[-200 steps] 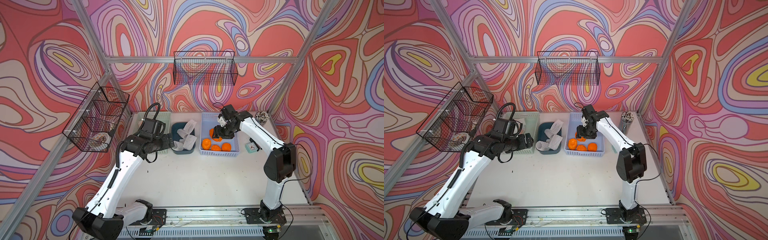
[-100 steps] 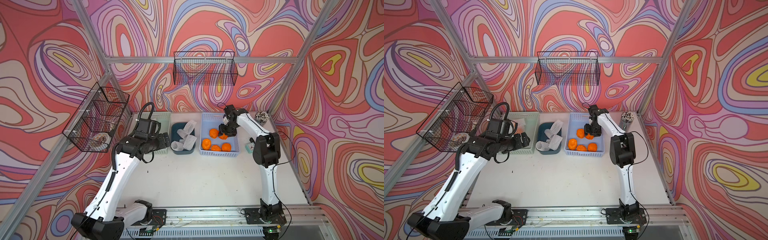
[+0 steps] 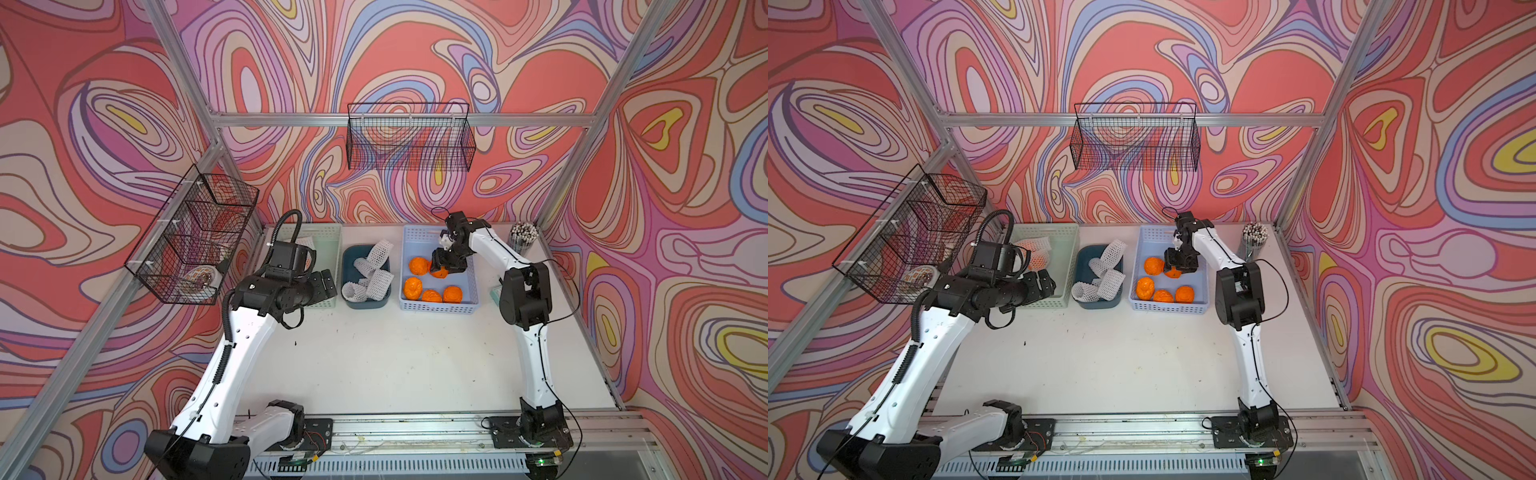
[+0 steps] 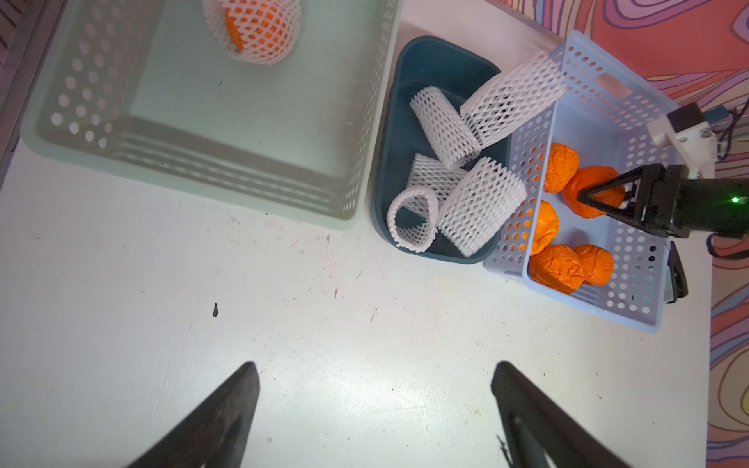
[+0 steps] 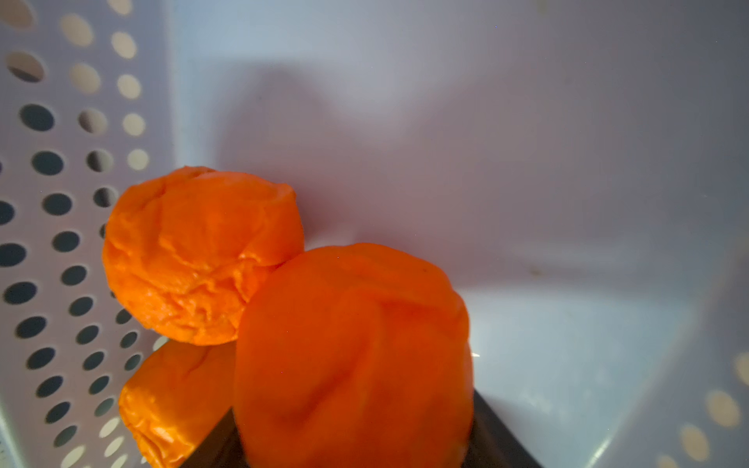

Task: Remove foam nets from oranges
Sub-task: Place the orange in the basket.

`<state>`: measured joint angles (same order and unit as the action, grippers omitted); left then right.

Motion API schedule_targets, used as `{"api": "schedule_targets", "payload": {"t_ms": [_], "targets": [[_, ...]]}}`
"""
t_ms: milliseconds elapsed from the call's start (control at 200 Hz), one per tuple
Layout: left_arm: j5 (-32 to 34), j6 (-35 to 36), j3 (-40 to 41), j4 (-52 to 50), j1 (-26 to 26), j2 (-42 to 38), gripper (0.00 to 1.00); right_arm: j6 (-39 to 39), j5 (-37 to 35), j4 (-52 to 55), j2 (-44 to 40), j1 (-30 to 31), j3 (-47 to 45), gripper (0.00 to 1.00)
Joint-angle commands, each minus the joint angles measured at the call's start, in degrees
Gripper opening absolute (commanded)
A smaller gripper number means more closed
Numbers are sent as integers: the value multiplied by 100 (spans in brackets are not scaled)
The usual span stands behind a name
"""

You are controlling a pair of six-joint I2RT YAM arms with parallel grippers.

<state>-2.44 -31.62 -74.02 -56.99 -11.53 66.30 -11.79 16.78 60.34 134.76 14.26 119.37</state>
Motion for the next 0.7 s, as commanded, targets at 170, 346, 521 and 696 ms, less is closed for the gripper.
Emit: {"api": "schedule_targets", "payload": {"t_ms": [170,346,521,696], "targets": [[680,-175,-45,30,300,670,93,114,1086,-259,-356,-19,-600,75],[752,-162,-322,41,640,1331,92,130,1397,-414,-718,-18,-856,85],[811,-64,-762,220,801,2015,92,108,1472,-483,-1162,-12,-1111,93],[678,-144,-1135,546,913,2675,92,-147,1712,-895,-1819,-18,-1660,98]]}}
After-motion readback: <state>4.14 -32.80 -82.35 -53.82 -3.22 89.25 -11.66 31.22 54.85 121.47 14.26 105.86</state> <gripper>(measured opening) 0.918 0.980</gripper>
